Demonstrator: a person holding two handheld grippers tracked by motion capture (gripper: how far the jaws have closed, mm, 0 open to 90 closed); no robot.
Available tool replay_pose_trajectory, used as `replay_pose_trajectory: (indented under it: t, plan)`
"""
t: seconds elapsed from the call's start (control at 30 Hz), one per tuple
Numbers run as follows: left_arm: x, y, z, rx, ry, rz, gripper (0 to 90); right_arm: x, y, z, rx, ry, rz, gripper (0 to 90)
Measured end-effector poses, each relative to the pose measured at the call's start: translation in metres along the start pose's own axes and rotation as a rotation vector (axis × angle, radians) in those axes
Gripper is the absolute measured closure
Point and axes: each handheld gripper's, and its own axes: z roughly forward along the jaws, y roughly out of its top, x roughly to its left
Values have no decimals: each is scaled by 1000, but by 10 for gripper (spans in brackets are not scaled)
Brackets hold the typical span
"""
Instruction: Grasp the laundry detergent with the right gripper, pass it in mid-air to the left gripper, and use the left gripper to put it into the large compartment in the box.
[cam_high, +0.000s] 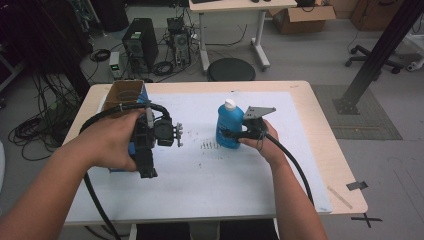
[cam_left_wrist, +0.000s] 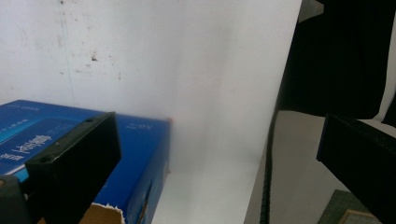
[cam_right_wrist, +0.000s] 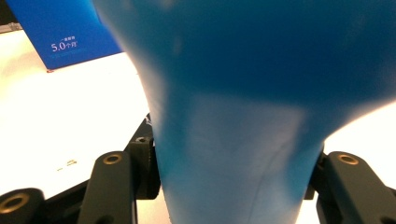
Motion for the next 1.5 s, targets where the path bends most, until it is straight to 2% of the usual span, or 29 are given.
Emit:
replay_pose_trajectory:
  t: [0.27, 0.37, 0.43, 0.5, 0.53, 0.6, 0.67, 0.73, 0.83, 0.93, 1.07, 1.33, 1.5]
  plan:
    - [-2, 2, -1, -5, 4, 5, 4, 0, 0, 0, -9, -8, -11, 468]
    - [-1, 1, -2, -3, 7, 11, 4, 0, 1, -1, -15, 4, -4, 468]
    - [-1, 0, -3, 1, 8, -3, 4, 1, 5, -4, -33, 16, -5, 467]
    - [1, -1, -5, 0, 16, -24, 4, 4, 15, -12, -49, 36, -23, 466]
    - [1, -1, -5, 0, 16, -24, 4, 4, 15, -12, -49, 36, -23, 466]
    - [2, -1, -9, -1, 27, -16, 4, 7, 33, -24, -43, 47, -52, 465]
    - [1, -1, -12, -11, 27, -19, 4, 8, 37, -27, -41, 50, -61, 465]
    - [1, 1, -17, -25, 34, -16, 4, 11, 53, -42, -44, 80, -78, 464]
    - [1, 3, -23, -29, 36, -6, 4, 18, 65, -54, -39, 107, -114, 462]
    - [-1, 5, -30, -46, 35, 7, 4, 31, 78, -64, -10, 143, -169, 462]
    - [-1, 8, -37, -53, 41, 20, 3, 46, 87, -75, 11, 191, -223, 462]
    - [-2, 17, -43, -50, 38, 31, 3, 76, 92, -83, 9, 280, -281, 461]
    - [-2, 21, -45, -51, 40, 45, 3, 88, 90, -79, 12, 305, -290, 462]
